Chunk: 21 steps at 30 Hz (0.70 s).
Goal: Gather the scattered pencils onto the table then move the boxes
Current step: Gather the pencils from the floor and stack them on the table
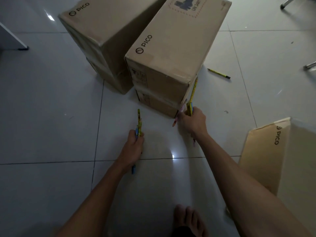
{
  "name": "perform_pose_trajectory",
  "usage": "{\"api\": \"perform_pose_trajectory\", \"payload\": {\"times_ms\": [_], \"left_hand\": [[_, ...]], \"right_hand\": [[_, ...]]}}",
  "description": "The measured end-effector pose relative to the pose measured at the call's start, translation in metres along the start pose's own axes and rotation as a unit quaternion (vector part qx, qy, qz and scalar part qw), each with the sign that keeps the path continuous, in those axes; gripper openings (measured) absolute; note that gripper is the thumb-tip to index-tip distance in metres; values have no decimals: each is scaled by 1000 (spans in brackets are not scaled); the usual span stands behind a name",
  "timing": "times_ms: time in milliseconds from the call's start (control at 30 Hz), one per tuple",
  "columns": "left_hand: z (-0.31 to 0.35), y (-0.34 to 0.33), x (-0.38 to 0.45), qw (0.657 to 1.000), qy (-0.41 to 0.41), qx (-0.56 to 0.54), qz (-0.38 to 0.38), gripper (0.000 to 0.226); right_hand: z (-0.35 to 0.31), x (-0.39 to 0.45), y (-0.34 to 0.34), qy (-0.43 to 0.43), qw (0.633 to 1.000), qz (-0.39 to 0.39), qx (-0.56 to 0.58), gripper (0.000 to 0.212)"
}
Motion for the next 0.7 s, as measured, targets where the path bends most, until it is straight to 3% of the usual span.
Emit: {"api": "perform_pose_trajectory", "payload": {"times_ms": [233, 433, 567, 700], "left_hand": [[6, -12, 9, 998, 0, -54, 11, 4], [9, -20, 18, 998, -4, -55, 26, 10], [11, -24, 23, 997, -2, -67, 40, 15], [10, -26, 31, 996, -1, -78, 54, 18]], "right_hand": [[1, 9, -4, 13, 998, 59, -24, 35], [-12, 6, 3, 8, 994, 22, -111, 31], [-8, 3, 9, 50, 976, 16, -211, 24], [-6, 7, 12, 70, 971, 19, -227, 23]]}}
Point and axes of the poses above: each hand's wrist, its own x-axis towards the middle knuckle, its own y-axis out of the back of the hand, z = x × y, the point moved 1 cm from there along x, towards the middle knuckle, and after that the axes turned 9 degrees about x, right-handed, at the moved point
